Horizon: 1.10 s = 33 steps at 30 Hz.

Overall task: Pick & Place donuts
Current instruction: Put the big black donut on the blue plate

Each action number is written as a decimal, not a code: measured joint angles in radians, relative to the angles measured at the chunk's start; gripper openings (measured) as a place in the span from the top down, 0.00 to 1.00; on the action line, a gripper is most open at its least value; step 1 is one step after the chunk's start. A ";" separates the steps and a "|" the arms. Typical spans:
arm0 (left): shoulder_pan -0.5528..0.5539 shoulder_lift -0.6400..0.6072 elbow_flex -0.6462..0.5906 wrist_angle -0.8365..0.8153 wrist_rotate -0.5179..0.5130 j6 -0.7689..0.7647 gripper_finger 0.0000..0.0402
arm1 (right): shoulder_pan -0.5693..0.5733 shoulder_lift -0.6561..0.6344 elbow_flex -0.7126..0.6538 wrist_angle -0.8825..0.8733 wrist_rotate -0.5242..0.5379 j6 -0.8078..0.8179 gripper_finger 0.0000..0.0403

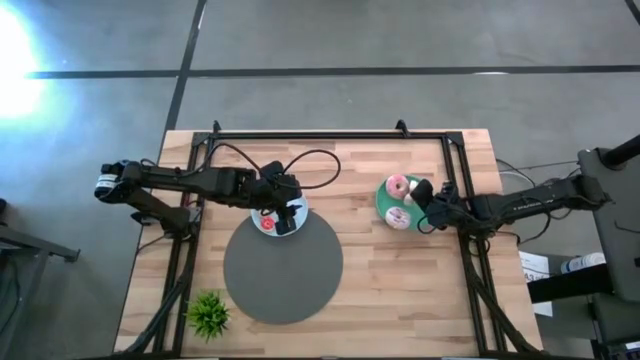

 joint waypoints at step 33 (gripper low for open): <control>0.000 0.000 0.000 0.017 -0.007 -0.003 0.57 | 0.037 -0.061 0.126 -0.432 -0.206 -0.095 0.59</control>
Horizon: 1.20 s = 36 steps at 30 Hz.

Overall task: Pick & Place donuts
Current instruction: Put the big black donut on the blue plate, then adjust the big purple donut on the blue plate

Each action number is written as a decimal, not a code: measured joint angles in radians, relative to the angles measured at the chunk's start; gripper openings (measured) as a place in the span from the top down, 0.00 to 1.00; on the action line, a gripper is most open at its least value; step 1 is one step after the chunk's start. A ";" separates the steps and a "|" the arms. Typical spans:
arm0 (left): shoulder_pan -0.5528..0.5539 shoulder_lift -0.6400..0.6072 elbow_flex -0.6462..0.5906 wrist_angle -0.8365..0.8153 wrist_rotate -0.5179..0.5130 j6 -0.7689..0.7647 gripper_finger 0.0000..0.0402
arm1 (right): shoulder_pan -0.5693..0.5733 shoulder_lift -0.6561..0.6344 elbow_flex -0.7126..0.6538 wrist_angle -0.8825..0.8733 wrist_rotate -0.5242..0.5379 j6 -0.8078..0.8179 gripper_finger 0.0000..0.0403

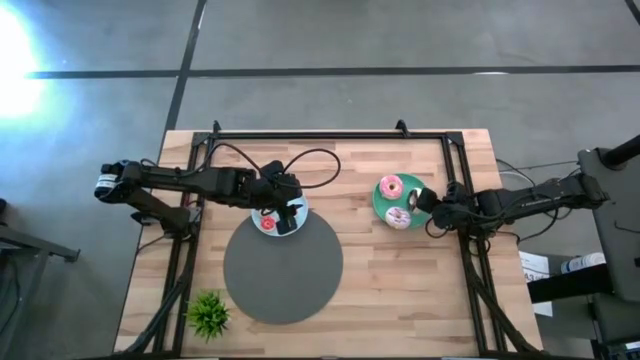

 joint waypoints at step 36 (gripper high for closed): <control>0.000 0.000 0.000 -0.027 0.000 0.084 0.57 | -0.097 0.593 0.221 0.151 0.019 0.148 0.70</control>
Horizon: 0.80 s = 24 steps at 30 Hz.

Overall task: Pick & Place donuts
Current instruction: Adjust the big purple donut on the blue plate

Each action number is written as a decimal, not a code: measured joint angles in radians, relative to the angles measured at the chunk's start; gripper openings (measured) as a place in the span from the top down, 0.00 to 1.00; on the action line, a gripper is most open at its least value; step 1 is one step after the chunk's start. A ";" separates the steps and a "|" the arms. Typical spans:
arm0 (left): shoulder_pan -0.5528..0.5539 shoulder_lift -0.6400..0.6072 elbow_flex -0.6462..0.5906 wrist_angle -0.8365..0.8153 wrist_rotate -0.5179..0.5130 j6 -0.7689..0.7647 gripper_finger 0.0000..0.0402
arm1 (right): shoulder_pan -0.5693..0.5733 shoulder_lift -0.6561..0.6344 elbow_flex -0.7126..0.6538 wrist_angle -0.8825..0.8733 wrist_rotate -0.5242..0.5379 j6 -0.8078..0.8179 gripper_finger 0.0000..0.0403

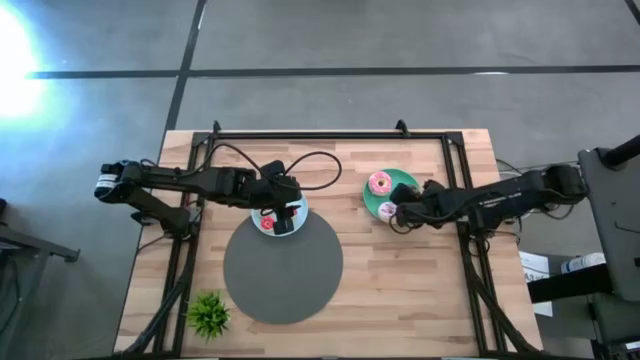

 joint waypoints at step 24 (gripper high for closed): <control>-0.011 -0.017 0.000 -0.034 0.000 -0.001 0.57 | -0.019 0.150 0.218 0.030 -0.362 -0.569 0.71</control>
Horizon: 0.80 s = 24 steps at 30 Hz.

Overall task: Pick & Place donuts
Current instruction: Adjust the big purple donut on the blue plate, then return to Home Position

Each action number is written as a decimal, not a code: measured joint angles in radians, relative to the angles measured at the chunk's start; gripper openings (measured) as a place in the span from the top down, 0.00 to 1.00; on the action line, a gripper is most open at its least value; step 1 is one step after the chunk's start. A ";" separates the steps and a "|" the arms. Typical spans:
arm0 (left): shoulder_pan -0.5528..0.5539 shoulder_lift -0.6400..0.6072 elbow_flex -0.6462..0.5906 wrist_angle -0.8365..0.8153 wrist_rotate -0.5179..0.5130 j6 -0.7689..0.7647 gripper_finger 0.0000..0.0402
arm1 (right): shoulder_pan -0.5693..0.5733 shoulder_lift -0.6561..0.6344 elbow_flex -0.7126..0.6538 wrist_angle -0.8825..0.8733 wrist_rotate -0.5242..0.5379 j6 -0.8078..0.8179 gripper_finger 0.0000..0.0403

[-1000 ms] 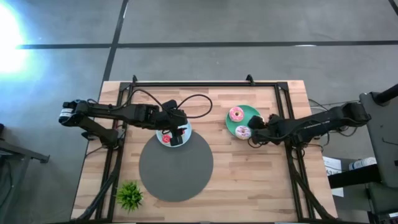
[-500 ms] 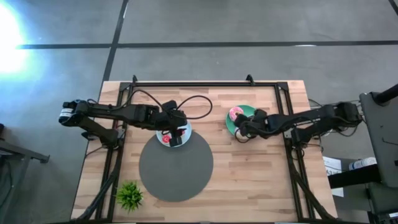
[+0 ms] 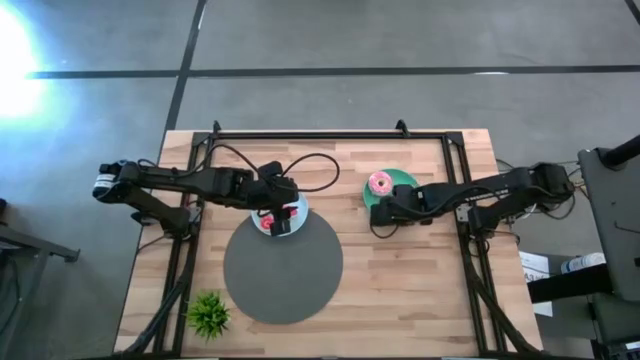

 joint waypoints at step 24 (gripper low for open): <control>-0.001 -0.001 0.000 -0.014 0.000 -0.026 0.57 | -0.043 0.068 0.018 0.026 0.201 -0.074 0.76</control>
